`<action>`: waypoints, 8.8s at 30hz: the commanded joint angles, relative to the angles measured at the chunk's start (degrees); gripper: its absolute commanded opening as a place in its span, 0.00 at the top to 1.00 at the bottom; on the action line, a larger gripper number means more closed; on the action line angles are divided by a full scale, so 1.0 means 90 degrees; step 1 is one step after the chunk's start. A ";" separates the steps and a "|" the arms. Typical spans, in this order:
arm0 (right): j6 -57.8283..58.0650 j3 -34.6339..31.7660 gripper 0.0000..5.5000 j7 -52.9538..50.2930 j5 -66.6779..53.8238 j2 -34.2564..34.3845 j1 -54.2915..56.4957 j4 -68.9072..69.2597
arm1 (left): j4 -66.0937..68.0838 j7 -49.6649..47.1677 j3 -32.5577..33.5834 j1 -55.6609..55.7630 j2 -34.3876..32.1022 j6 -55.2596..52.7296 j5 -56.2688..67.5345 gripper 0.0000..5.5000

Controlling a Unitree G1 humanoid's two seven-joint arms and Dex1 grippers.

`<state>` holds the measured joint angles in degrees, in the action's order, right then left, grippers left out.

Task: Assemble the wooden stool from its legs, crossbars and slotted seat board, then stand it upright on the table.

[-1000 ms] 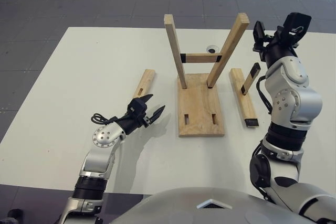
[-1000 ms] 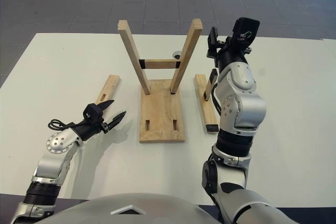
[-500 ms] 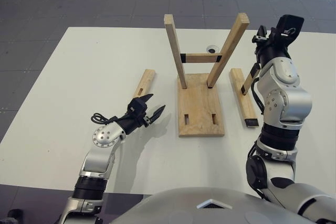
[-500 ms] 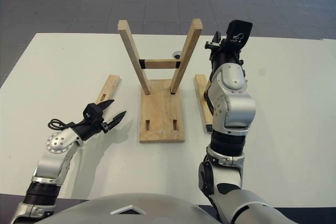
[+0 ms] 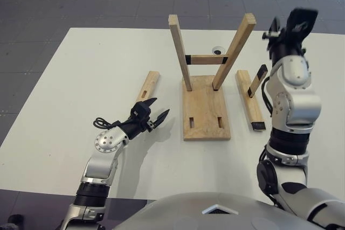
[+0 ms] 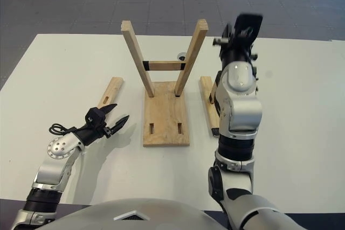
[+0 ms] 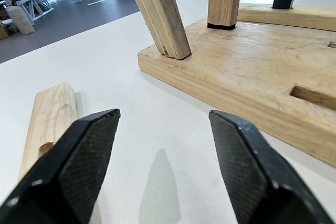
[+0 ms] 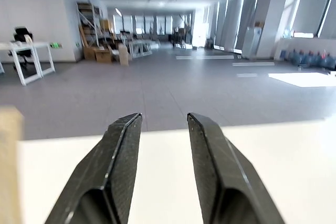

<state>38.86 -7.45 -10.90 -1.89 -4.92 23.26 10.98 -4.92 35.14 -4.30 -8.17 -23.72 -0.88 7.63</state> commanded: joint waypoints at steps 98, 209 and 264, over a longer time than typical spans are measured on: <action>0.0967 -0.1453 0.63 0.2550 -0.4676 -0.1106 -0.0340 0.3155 | -0.0956 -0.0953 0.2839 0.3948 -0.0456 -0.6460 0.7774 0.29; 0.0984 0.0134 0.30 0.5962 -0.5759 -0.3669 -0.3593 0.1534 | -0.0277 0.3557 -0.0552 0.2936 -0.0909 -0.2957 0.2889 0.62; 0.0942 0.0314 0.30 0.5824 -0.5252 -0.3327 -0.3990 0.1717 | 0.0479 0.3254 -0.1735 0.1953 -0.1098 -0.1030 0.0366 0.63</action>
<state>47.61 -3.82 42.19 -49.61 -34.80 -12.33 25.63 -2.57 66.77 -16.23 13.74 -30.91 -5.64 18.14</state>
